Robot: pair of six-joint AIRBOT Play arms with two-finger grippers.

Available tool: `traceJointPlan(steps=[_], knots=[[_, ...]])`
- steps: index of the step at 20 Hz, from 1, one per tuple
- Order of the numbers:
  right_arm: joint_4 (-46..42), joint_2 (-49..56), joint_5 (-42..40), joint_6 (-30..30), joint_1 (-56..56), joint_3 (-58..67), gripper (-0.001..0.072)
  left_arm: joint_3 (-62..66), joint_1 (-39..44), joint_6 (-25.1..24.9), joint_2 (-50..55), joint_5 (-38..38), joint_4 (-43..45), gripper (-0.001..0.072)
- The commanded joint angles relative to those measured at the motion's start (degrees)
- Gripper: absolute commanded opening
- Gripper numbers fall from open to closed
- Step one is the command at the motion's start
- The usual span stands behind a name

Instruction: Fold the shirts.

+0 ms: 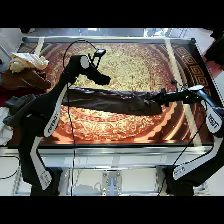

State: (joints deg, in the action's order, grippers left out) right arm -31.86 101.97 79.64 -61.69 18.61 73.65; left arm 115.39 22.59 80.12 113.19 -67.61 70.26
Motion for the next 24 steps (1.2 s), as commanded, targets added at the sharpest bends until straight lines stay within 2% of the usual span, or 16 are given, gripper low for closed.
traceJointPlan(steps=[1, 7, 13, 16, 21, 24], knots=[[0.5, -7.32, 4.94, -2.1, -0.09, 1.97, 0.0016, -0.02, 0.57, -0.07, 3.93, -0.37, -4.24, 0.0008], [-6.14, -18.64, 10.23, -10.95, -0.55, 8.13, 0.0014, 0.0, 6.97, -1.2, 8.85, 2.12, -5.88, 0.0008], [-6.38, -20.68, 12.26, -18.12, -5.95, 15.61, 0.0014, 0.04, 12.72, -1.55, 10.27, 8.07, -6.49, 0.0007], [-6.88, -20.52, 6.29, -21.59, -11.56, 17.11, 0.0014, 0.13, 10.8, -1.55, 7.52, 6.95, -5.84, 0.0008], [-13.81, -15.72, -5.4, -27.5, -25.94, 18.86, 0.0013, 0.11, -2.14, -1.57, -7.48, 1.33, -4.74, 0.0008], [-13.68, -9.53, -18.73, -29.42, -36.85, 18.97, 0.0013, 0.11, -10.69, -1.57, -17.25, 1.31, -4.74, 0.0008]])
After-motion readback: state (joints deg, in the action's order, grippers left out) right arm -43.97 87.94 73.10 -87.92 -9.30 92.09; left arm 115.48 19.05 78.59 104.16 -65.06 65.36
